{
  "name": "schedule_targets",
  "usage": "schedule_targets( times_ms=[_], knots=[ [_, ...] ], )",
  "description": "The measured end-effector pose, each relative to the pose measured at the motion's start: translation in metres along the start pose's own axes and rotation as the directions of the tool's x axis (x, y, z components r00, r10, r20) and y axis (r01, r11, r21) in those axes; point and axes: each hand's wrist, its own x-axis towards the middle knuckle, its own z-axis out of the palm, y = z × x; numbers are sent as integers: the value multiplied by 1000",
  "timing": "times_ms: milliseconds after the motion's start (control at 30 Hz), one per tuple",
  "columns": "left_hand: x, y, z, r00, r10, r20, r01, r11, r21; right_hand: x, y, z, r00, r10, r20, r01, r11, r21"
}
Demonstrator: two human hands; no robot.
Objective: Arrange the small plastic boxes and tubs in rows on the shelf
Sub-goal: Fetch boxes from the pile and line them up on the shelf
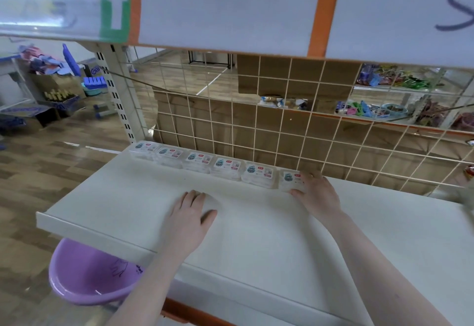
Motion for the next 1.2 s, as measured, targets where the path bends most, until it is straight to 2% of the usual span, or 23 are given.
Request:
schedule_targets(
  times_ms=[367, 600, 700, 800, 967, 1200],
  knots=[
    [-1, -1, 3, 999, 11, -35, -12, 1000, -9, -2, -13, 0, 1000, 18, -1, -18, 999, -41],
    [-2, 0, 2, 1000, 11, 3, -11, 999, -32, -6, -19, 2, 999, 36, 12, -34, 993, -113],
    [-1, 1, 0, 999, 0, 34, 2, 998, -57, -14, -25, 2, 998, 58, -21, -60, 994, -92],
    [0, 2, -3, 999, 1, 35, 3, 994, -113, -30, -30, -1, 989, 122, -78, -126, 991, -48],
    [1, 7, -4, 992, 111, 61, -100, 983, -152, -81, -32, -7, 957, 268, -112, -269, 963, 5],
    [-1, 33, -12, 955, 254, 154, -218, 951, -222, -164, -15, -12, 852, 468, -237, -471, 881, 46]
  ],
)
